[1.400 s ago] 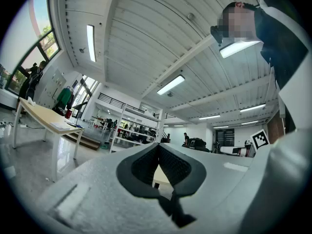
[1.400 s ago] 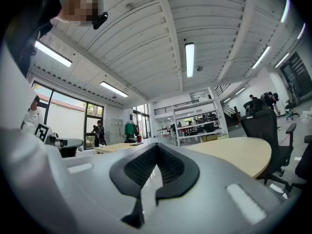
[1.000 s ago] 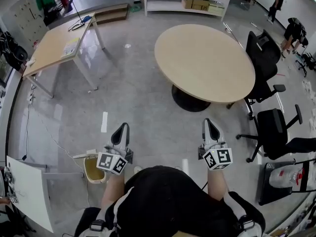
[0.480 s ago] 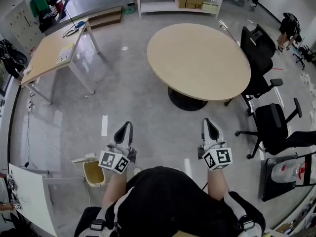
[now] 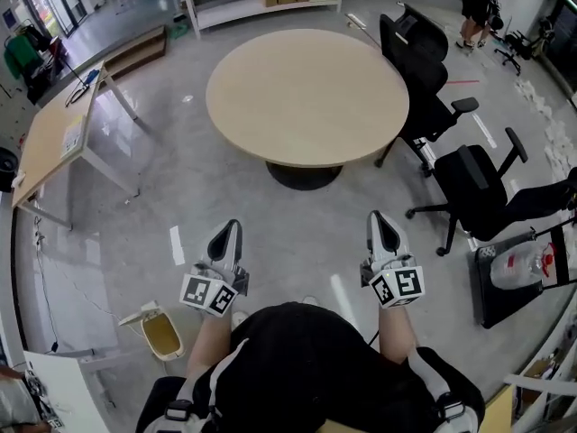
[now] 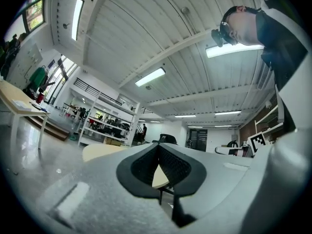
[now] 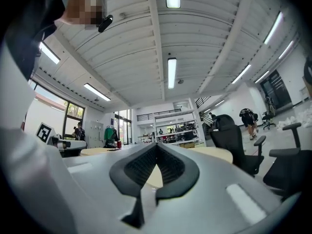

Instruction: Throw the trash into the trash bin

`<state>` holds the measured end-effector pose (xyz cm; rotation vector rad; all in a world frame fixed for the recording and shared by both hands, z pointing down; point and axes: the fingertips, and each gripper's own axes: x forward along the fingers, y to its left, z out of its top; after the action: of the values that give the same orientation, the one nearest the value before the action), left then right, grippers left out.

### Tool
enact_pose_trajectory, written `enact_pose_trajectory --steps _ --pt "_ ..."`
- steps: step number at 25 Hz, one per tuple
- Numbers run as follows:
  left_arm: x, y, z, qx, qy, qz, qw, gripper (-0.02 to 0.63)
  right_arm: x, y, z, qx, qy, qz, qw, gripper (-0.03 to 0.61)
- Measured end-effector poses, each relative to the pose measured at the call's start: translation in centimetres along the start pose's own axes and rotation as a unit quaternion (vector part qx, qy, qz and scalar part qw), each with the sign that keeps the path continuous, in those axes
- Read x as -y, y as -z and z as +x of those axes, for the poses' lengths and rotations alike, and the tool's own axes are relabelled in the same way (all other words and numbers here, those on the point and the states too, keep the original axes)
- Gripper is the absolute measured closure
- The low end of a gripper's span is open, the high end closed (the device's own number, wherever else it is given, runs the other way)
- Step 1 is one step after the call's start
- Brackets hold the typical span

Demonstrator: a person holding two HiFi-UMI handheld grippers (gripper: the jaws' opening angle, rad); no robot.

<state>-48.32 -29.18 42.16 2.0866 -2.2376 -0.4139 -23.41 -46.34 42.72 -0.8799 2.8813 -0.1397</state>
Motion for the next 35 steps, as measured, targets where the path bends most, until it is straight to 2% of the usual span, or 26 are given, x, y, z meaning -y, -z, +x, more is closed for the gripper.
enact_pose_trajectory --steps 8,12,16,20,25,35 --pt "7.0 3.1 5.8 -0.020 0.077 -0.020 0.9966 0.614 7.2 -0.6 -7.0 -0.008 0.079 -0.013 0.997 0.574" --pt "9.7 4.2 8.1 -0.043 0.131 -0.026 0.9901 0.614 9.5 -1.2 -10.4 -0.001 0.141 -0.013 0.990 0.574" --pt "11.3 4.4 10.3 -0.048 0.177 -0.030 0.9826 0.614 10.4 -2.1 -12.9 0.019 0.196 -0.013 0.980 0.574" --pt "13.0 4.8 12.7 -0.057 0.226 -0.037 0.9716 0.614 10.1 -2.8 -15.6 0.027 0.248 -0.017 0.968 0.574" --pt "16.0 4.9 14.7 -0.059 0.295 -0.041 0.9528 0.614 10.5 -4.0 -19.2 0.033 0.317 -0.028 0.947 0.574" --pt "18.8 5.8 16.3 -0.074 0.373 -0.053 0.9233 0.614 7.4 -5.2 -23.9 0.049 0.409 -0.045 0.910 0.574"
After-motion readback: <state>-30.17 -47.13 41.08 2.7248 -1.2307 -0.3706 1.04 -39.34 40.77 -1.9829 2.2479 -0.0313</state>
